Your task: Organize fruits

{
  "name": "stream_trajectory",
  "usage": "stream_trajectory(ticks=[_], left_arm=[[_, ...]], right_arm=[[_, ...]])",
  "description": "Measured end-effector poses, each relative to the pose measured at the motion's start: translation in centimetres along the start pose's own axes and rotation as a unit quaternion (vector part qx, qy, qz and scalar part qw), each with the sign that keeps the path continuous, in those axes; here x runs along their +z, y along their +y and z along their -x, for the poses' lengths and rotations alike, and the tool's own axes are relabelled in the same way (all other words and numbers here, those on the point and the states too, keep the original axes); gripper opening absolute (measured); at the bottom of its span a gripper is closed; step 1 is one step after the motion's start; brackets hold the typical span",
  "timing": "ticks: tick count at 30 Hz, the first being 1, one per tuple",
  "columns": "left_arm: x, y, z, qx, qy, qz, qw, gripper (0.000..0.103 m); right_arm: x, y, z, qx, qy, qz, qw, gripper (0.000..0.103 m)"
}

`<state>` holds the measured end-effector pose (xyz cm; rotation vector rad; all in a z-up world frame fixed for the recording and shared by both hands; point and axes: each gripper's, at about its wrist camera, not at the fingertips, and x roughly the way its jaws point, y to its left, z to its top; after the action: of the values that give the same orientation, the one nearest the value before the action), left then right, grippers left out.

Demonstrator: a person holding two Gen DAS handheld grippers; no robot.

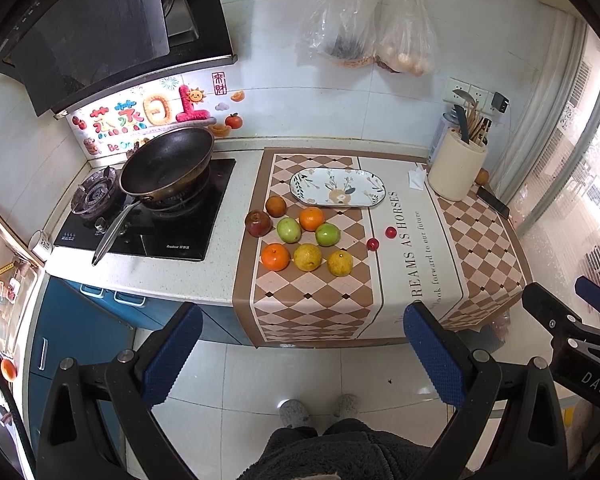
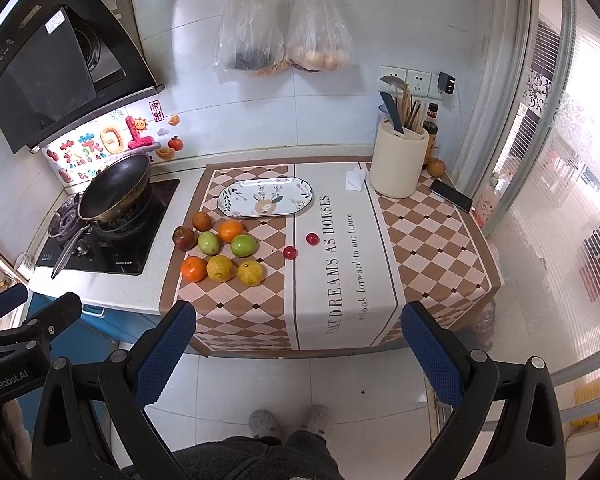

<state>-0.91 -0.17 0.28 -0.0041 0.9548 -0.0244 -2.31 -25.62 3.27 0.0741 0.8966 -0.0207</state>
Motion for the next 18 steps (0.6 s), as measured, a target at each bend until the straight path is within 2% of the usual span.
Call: stream_trajectory(ticks=[11, 15, 18], left_arm=[[-0.1, -0.4, 1.8, 0.002, -0.001, -0.001, 1.0000, 0.103], [1.0, 0.9, 0.9, 0.003, -0.002, 0.001, 1.0000, 0.103], [1.7, 2.2, -0.5, 0.025, -0.026, 0.008, 0.9993, 0.103]], right_arm=[[0.6, 0.4, -0.2, 0.002, -0.004, 0.000, 1.000, 0.103], [0.6, 0.7, -0.6, 0.001, -0.009, -0.006, 1.000, 0.103], [0.8, 1.2, -1.4, 0.008, -0.039, -0.018, 0.999, 0.103]])
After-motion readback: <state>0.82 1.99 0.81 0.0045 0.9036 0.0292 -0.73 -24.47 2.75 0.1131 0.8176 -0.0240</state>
